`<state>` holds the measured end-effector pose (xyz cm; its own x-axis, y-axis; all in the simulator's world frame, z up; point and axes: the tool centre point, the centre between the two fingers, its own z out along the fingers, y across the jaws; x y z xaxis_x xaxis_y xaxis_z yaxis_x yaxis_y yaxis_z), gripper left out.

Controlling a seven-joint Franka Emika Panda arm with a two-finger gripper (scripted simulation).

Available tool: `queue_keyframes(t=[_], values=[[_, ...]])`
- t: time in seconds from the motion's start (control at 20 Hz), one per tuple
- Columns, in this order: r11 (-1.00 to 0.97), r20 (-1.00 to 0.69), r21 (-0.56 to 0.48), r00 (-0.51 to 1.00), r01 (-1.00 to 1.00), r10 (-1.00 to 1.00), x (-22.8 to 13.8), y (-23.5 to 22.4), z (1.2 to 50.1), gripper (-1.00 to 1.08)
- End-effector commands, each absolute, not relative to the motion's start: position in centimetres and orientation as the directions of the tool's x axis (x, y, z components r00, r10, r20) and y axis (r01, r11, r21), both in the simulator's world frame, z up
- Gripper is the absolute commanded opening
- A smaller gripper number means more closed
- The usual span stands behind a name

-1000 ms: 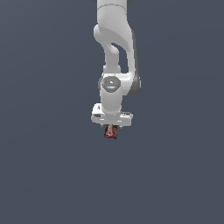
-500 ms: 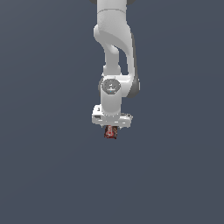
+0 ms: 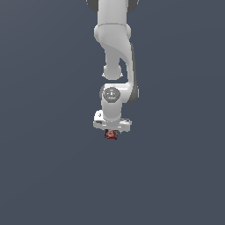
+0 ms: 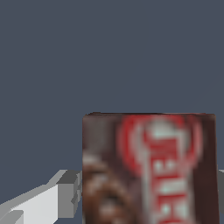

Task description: Pick up the object and move it to a goal position.

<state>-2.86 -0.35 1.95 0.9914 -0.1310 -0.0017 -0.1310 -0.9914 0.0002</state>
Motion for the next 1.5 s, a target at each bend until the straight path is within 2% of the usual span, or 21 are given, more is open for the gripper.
queue_keyframes(t=[0.0,0.05,0.1,0.85,1.45], values=[[-0.991,0.000,0.000,0.991,-0.131,-0.131,-2.8,-0.3,1.6,1.00],[-0.991,0.000,0.000,0.991,-0.131,-0.131,-2.8,-0.3,1.6,1.00],[-0.991,0.000,0.000,0.991,-0.131,-0.131,-2.8,-0.3,1.6,-1.00],[-0.991,0.000,0.000,0.991,-0.131,-0.131,-2.4,0.1,2.2,-1.00],[-0.991,0.000,0.000,0.991,-0.131,-0.131,0.9,4.7,8.3,-1.00]])
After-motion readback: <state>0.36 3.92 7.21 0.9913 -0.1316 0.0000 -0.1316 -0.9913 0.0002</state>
